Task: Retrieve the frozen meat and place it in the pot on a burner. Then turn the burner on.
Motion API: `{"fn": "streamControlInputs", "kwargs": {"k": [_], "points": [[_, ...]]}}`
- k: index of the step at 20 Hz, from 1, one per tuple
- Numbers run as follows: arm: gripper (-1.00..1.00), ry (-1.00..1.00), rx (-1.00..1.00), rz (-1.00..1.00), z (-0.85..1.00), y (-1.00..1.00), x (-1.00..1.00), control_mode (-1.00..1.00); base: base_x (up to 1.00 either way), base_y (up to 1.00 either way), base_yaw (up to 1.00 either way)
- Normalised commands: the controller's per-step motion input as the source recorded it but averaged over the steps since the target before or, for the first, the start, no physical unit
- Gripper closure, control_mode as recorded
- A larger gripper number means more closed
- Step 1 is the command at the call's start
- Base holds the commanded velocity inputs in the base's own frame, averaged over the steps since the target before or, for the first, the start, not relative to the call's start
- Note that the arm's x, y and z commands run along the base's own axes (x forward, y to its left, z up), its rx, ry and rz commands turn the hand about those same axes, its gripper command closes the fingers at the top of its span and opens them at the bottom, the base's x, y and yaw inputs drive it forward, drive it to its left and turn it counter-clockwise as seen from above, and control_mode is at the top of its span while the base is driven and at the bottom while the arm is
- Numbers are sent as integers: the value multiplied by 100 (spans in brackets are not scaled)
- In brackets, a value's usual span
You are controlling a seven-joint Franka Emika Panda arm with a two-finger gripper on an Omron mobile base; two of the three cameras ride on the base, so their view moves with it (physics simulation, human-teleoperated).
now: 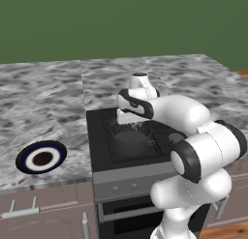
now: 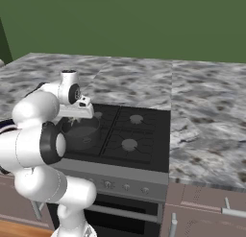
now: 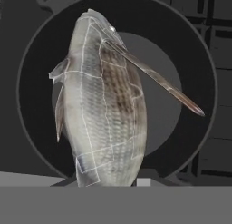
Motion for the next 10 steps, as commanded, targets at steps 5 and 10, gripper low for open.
{"fn": "streamControlInputs", "kwargs": {"k": [5,10], "points": [[100,0,0,0,-3,0,0,-100,0,0,0],[100,2,0,0,-5,0,0,-100,0,0,0]]}}
